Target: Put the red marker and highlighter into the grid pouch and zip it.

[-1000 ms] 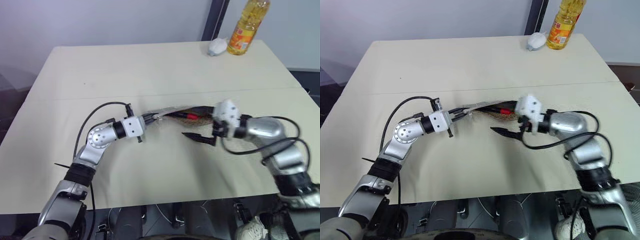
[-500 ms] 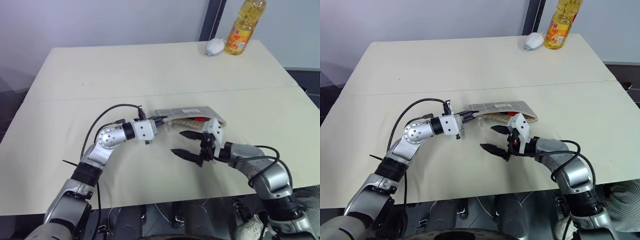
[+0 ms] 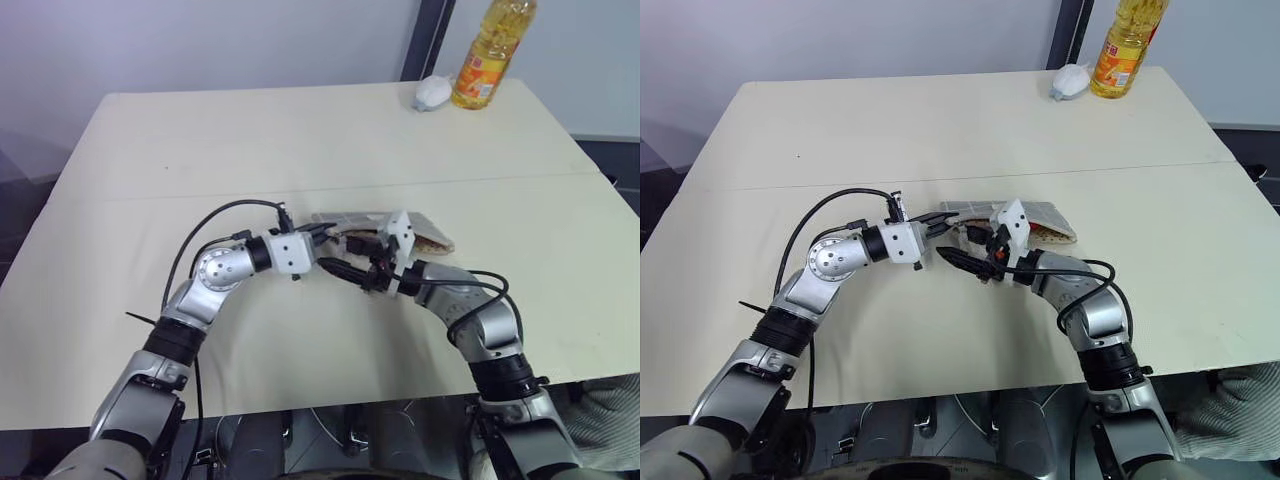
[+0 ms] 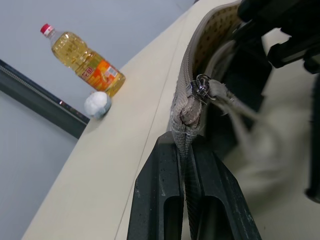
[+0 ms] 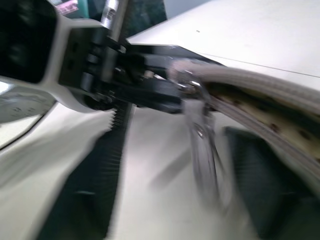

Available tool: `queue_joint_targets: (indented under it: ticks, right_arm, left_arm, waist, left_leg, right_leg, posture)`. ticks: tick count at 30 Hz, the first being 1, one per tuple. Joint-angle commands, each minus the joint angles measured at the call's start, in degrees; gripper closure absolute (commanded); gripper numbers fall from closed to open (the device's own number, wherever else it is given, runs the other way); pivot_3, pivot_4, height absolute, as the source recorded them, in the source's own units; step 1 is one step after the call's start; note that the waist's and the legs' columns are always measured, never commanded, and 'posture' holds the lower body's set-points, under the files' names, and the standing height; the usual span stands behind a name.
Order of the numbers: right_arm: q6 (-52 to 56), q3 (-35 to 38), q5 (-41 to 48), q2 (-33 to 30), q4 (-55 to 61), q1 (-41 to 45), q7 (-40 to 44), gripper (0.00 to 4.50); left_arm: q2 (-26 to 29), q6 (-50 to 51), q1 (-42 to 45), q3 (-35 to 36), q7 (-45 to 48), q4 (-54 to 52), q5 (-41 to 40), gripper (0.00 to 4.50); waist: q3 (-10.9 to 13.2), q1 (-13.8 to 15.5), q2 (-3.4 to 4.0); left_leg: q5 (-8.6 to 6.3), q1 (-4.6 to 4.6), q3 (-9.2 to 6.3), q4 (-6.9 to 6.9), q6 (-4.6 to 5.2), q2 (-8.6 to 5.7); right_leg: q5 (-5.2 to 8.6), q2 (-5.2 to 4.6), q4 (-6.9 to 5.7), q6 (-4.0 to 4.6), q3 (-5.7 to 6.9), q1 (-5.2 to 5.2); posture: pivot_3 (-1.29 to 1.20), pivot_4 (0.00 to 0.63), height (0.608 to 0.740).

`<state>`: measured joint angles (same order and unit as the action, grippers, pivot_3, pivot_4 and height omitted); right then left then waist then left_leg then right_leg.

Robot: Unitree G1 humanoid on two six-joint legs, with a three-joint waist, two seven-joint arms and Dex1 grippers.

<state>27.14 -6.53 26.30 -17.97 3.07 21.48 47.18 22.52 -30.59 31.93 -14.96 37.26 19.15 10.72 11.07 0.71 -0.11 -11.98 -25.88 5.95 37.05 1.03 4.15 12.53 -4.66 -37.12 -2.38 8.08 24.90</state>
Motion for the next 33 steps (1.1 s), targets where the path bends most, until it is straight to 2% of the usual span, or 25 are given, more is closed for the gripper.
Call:
queue_joint_targets:
  ticks: [1,2,3,7,10,13,16,21,24,29,31,33]
  right_arm:
    - [0.8,2.4,2.7,0.9,1.5,0.7,-0.5,3.45]
    - [1.6,3.3,3.6,0.9,1.9,0.7,-0.8,4.05]
    - [2.3,4.1,4.5,0.7,2.2,0.6,-0.9,4.45]
    - [2.6,5.9,4.0,-2.6,2.9,-1.1,-0.2,4.45]
    - [-0.4,6.5,0.5,-8.5,1.2,-3.1,1.4,4.45]
    - [-3.4,11.3,-0.9,-15.7,-3.6,-4.5,3.0,4.45]
    - [-6.4,13.4,-2.7,-20.0,-7.6,-5.1,4.3,4.45]
    - [-8.6,14.6,-3.6,-21.7,-10.0,-5.0,4.8,4.45]
    - [-8.1,14.8,-2.2,-20.3,-8.4,-4.8,4.8,3.57]
    - [-8.8,14.5,-2.4,-20.5,-6.6,-6.2,5.8,1.06]
    - [-9.5,13.8,-2.8,-23.0,-4.0,-8.6,9.4,0.03]
    - [-6.8,13.8,-1.1,-24.9,-0.4,-10.6,12.0,0.03]
  left_arm:
    - [0.5,-1.2,1.4,0.7,-0.8,-0.3,-0.2,4.50]
    - [0.6,-1.4,1.4,0.7,-0.9,-0.1,-0.1,4.50]
    - [0.7,-1.6,1.3,0.7,-1.0,0.0,-0.1,4.50]
    - [1.0,-1.9,1.1,1.0,-1.3,0.7,-0.3,4.50]
    - [1.9,-2.3,0.9,1.6,-1.2,1.2,-0.7,4.50]
    - [3.4,-2.6,0.5,2.7,-0.9,2.4,-1.8,4.50]
    - [4.2,-2.7,0.3,3.3,-0.9,3.2,-2.7,4.50]
    - [3.4,-0.1,0.1,4.0,0.6,3.8,-6.6,4.50]
    - [2.2,2.6,0.1,4.7,2.1,3.7,-9.8,3.48]
    - [2.1,2.7,-1.1,5.4,2.6,2.1,-11.3,0.99]
    - [3.1,4.2,-2.7,6.7,4.1,0.2,-14.1,0.01]
    - [3.9,7.7,-4.5,8.5,6.0,-2.5,-18.0,0.01]
  waist:
    - [0.0,0.0,0.00]
    - [0.0,0.0,0.00]
    - [0.0,0.0,0.00]
    - [0.0,0.1,0.00]
    - [0.0,0.1,0.00]
    - [0.0,0.0,0.01]
    - [0.0,0.0,0.00]
    - [0.0,-0.1,0.00]
    - [0.0,0.0,0.00]
    - [0.0,0.1,0.00]
    - [0.0,0.1,0.01]
    - [0.0,0.1,0.02]
  left_leg:
    - [0.00,0.00,0.00,0.00,0.00,0.00]
    - [0.00,0.00,0.00,0.00,0.00,0.00]
    - [0.00,0.00,-0.01,0.00,-0.01,0.01]
    - [0.00,0.00,0.00,0.00,0.00,0.01]
    - [0.00,-0.03,-0.01,-0.01,0.00,-0.06]
    - [-0.01,-0.03,0.00,-0.01,0.00,-0.13]
    - [-0.01,-0.03,0.00,0.00,0.00,-0.15]
    - [0.00,-0.02,-0.01,-0.03,0.00,-0.11]
    - [0.00,-0.02,-0.02,-0.02,0.01,-0.10]
    - [0.00,-0.02,-0.01,0.00,0.01,-0.12]
    - [0.00,-0.04,-0.02,0.00,0.01,-0.13]
    - [-0.01,-0.06,-0.03,-0.02,0.02,-0.14]
  right_leg:
    - [0.03,0.00,0.00,0.06,0.00,0.00]
    - [0.04,-0.01,0.00,0.08,0.00,0.00]
    - [0.04,-0.01,0.00,0.08,0.00,0.00]
    - [0.04,-0.01,0.00,0.07,0.00,0.00]
    - [0.05,-0.06,0.01,0.08,0.00,0.00]
    - [0.06,-0.13,0.01,0.10,-0.01,0.01]
    - [0.06,-0.13,0.01,0.11,-0.01,0.02]
    - [0.05,-0.05,0.01,0.08,-0.01,0.04]
    - [-0.01,-0.02,0.00,-0.04,-0.01,0.04]
    - [0.02,-0.08,0.00,0.02,-0.01,0.02]
    - [0.04,-0.09,0.01,0.06,-0.01,0.02]
    - [0.06,-0.11,0.01,0.03,-0.01,0.03]
  posture:
    - [0.00,0.150,0.740]
    - [0.00,0.150,0.740]
    - [0.00,0.150,0.740]
    - [0.00,0.150,0.740]
    - [0.00,0.150,0.740]
    - [0.00,0.150,0.740]
    - [0.00,0.150,0.740]
    - [0.00,0.150,0.740]
    - [0.00,0.150,0.740]
    - [0.00,0.150,0.740]
    - [0.00,0.150,0.740]
    - [0.00,0.150,0.740]
